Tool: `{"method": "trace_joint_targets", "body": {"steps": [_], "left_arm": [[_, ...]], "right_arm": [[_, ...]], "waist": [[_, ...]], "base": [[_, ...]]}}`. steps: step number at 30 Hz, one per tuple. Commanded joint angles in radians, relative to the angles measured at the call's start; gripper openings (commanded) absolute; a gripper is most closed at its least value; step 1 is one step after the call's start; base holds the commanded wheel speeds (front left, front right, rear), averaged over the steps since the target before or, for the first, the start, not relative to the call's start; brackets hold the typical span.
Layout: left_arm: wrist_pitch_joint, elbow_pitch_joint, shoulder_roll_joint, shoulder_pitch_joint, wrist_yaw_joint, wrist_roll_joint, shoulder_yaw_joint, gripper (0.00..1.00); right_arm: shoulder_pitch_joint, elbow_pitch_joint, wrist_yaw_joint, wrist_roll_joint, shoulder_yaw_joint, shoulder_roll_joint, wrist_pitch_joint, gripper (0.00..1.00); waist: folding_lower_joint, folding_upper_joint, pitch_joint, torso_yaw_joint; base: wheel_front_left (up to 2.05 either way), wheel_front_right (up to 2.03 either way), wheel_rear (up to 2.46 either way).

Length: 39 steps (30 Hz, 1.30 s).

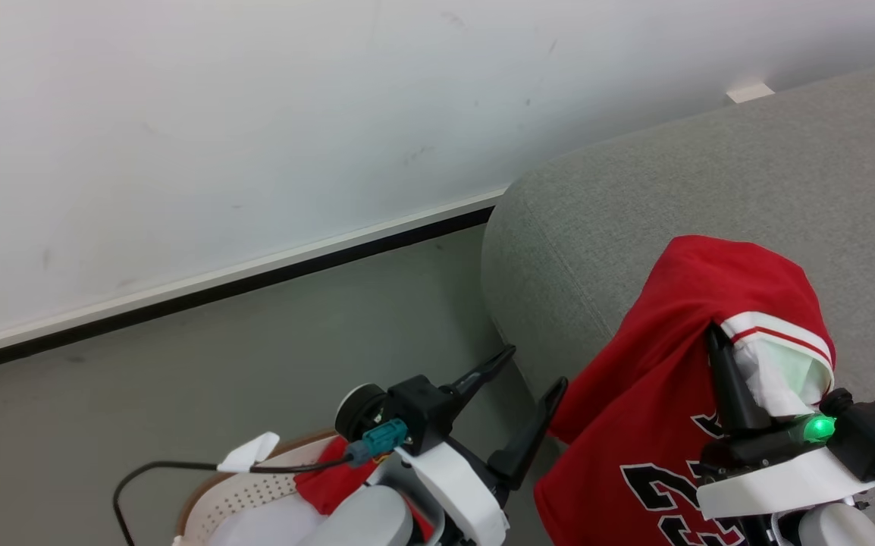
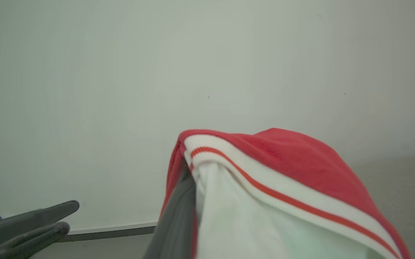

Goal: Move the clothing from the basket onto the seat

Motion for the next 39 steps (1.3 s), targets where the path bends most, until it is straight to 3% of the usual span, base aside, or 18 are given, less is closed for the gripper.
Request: {"method": "trace_joint_targets", "body": {"steps": [1, 9, 18, 31, 39], "left_arm": [[-0.004, 0.002, 0.002, 0.002, -0.001, 0.008, -0.001, 1.00], [-0.006, 0.010, -0.002, -0.007, -0.004, 0.021, -0.007, 1.00], [-0.006, 0.006, 0.011, -0.037, -0.008, 0.036, -0.012, 1.00], [0.022, -0.044, 0.069, -0.120, 0.002, 0.057, 0.003, 1.00], [0.057, -0.113, 0.133, -0.141, 0.025, 0.060, 0.028, 1.00]], "right_arm": [[0.008, -0.005, -0.002, 0.002, -0.004, -0.005, 0.000, 0.00], [0.010, -0.025, -0.002, 0.068, -0.026, 0.015, 0.000, 0.00], [-0.151, 0.007, -0.002, 0.167, 0.009, -0.066, 0.000, 0.00], [-0.576, 0.210, -0.002, 0.339, 0.013, -0.318, 0.045, 0.00], [-0.811, 0.366, -0.002, 0.301, -0.049, -0.473, 0.048, 0.00]], "waist": [[0.0000, -0.0001, 0.002, -0.007], [0.0000, -0.0001, 0.012, -0.007], [0.0000, -0.0001, 0.096, 0.040], [0.0000, -0.0001, 0.316, 0.144], [0.0000, -0.0001, 0.441, 0.188]], "base": [[0.00, 0.00, 0.00], [0.00, 0.00, 0.00], [0.00, 0.00, 0.00], [0.00, 0.00, 0.00], [0.00, 0.00, 0.00]]}}
